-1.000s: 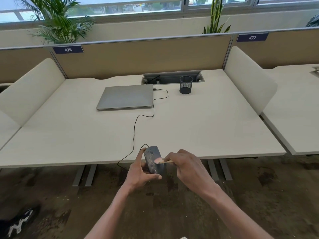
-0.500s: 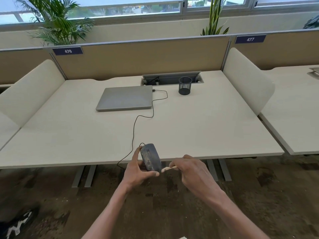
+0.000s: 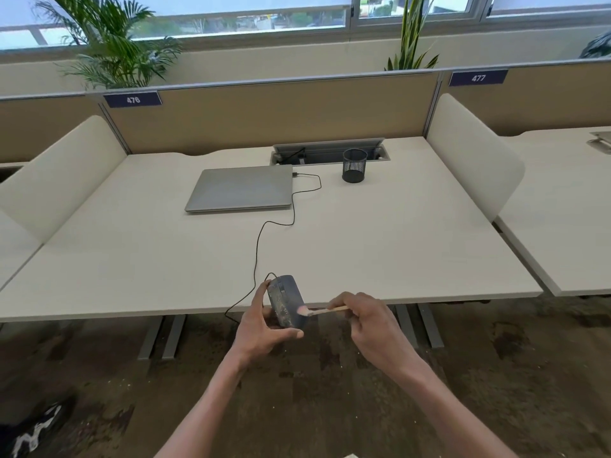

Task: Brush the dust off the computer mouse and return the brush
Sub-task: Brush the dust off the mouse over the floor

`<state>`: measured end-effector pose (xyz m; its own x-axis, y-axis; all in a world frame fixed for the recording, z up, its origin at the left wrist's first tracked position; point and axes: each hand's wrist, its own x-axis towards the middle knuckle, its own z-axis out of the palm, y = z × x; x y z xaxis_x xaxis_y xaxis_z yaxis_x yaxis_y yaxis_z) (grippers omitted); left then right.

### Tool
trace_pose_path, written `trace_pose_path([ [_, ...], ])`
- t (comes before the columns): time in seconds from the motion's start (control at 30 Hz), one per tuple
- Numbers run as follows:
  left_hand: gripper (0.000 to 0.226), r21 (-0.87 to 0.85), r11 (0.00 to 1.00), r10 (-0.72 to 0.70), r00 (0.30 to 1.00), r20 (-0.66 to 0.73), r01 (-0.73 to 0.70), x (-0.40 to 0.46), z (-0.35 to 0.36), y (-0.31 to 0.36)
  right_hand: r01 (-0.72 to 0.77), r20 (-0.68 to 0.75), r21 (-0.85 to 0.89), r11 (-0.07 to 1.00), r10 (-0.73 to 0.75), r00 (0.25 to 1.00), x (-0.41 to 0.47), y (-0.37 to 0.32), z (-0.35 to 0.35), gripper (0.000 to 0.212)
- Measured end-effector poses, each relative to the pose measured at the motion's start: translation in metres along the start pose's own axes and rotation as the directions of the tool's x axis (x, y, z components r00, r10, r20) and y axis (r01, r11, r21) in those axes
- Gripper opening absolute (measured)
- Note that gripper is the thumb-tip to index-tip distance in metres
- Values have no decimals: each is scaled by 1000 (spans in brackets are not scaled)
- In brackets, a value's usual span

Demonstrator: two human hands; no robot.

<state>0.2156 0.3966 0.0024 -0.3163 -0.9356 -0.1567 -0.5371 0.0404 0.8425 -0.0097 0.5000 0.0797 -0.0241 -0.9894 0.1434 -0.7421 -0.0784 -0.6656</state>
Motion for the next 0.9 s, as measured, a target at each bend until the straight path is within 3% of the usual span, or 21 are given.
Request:
trace_pose_path([
  [0.13,137,-10,1000,-5,1000,3,5,-2,0,1,-19,52,3,1000,19,998,-8,7,1,26],
  [0.33,139,12,1000,-13,1000,13,13,-3,0,5,-105,-236,246,963,165,958,1,2,2,20],
  [0.57,137,-2,1000,8,1000,27,-8,-6,-1,4,-270,-235,263,926,333,913,-1,17,22,15],
  [0.83,135,50,998,24,999,35,-26,-4,-1,0,-239,-246,510,826,406,880,10,12,16,16],
  [0.9,133,58,998,36,999,41,-38,-5,-1,0,-204,-293,482,852,376,879,15,13,13,16],
])
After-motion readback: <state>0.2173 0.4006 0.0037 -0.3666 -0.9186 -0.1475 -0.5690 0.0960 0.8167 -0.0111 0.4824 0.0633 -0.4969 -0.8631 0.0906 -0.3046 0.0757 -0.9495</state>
